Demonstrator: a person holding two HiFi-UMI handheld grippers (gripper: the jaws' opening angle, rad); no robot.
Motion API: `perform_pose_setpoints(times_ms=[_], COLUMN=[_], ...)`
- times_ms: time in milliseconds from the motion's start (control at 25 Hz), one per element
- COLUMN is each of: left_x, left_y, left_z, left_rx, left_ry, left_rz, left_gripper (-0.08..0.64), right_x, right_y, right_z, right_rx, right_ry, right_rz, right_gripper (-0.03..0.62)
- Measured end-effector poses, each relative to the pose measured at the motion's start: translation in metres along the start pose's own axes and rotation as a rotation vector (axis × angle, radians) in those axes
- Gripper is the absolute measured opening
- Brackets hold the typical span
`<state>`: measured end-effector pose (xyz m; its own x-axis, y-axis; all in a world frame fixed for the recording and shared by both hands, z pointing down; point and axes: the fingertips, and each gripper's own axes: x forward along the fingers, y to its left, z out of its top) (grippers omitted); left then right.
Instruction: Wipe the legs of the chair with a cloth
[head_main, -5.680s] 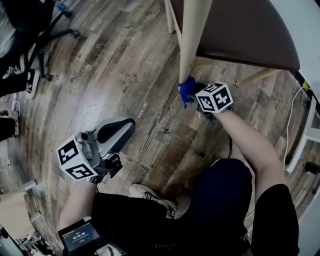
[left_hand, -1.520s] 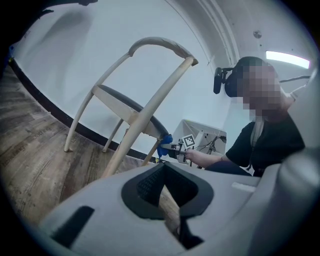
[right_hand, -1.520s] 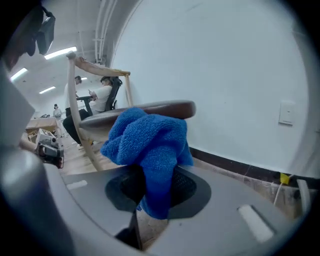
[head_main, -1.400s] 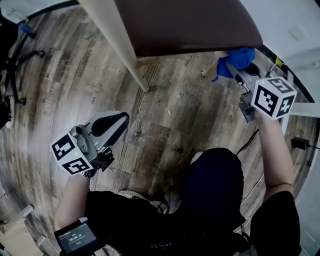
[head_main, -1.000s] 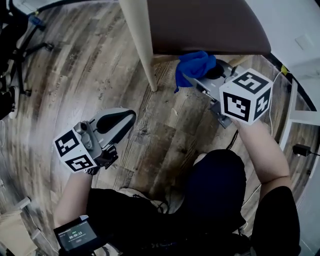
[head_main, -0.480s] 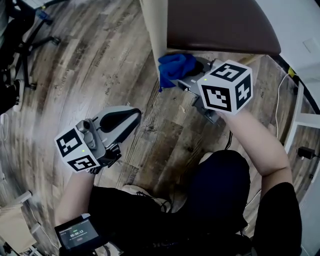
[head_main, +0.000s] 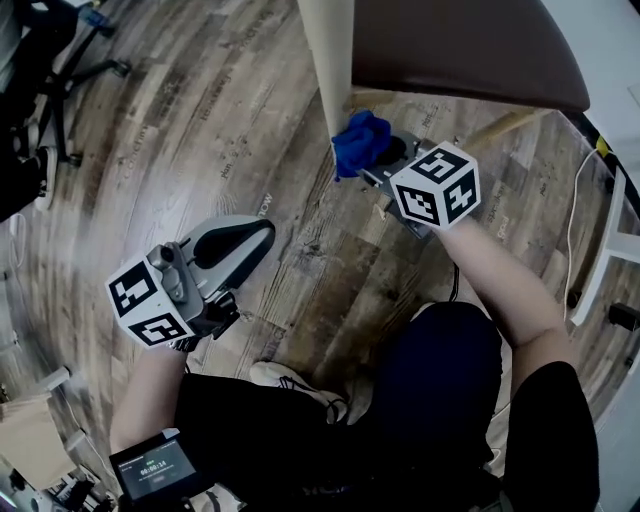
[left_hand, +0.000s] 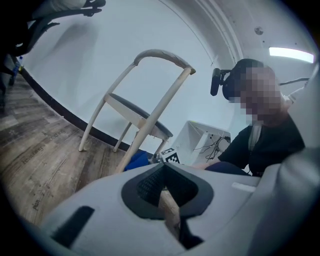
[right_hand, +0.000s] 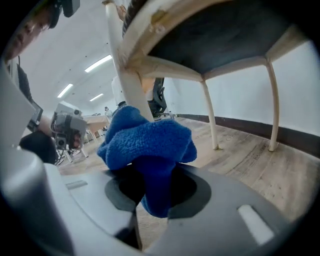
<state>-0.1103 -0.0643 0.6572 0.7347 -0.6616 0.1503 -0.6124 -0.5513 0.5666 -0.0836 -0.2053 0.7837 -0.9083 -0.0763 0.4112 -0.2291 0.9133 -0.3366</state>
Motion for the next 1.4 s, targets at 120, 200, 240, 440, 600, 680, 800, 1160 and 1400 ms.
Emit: perform_pose_setpoints(times_ms=[120, 200, 240, 440, 600, 680, 800, 1160, 1400], left_x=[-0.008, -0.012, -0.014, -0.026, -0.031, -0.032, -0.029, -0.013, -0.001], left_y=[0.008, 0.013, 0.014, 0.019, 0.023, 0.025, 0.023, 0.009, 0.001], left_z=[-0.005, -0.007, -0.007, -0.009, -0.012, -0.013, -0.011, -0.004, 0.004], left_rx=[-0.015, -0.027, -0.035, -0.073, -0.080, -0.080, -0.075, -0.032, 0.021], left_ry=[0.003, 0.001, -0.003, -0.025, -0.018, -0.016, -0.020, -0.001, -0.006], left_rz=[0.034, 0.054, 0.063, 0.095, 0.113, 0.118, 0.109, 0.048, -0.002], left_gripper=[0.002, 0.002, 0.002, 0.002, 0.002, 0.002, 0.002, 0.002, 0.002], right_x=[0.027, 0.044, 0.051, 0.082, 0.095, 0.096, 0.092, 0.049, 0.005], right_y=[-0.022, -0.037, -0.044, -0.066, -0.075, -0.074, -0.071, -0.037, -0.001], right_z=[-0.051, -0.085, -0.100, -0.164, -0.186, -0.186, -0.181, -0.095, -0.008], right_rx=[0.015, 0.028, 0.044, 0.079, 0.092, 0.104, 0.118, 0.100, 0.027], right_ry=[0.067, 0.125, 0.157, 0.333, 0.388, 0.385, 0.384, 0.256, 0.132], right_rz=[-0.031, -0.053, -0.066, -0.126, -0.135, -0.117, -0.115, -0.086, -0.065], right_gripper=[0.104, 0.110, 0.107, 0.104, 0.111, 0.115, 0.110, 0.110, 0.115])
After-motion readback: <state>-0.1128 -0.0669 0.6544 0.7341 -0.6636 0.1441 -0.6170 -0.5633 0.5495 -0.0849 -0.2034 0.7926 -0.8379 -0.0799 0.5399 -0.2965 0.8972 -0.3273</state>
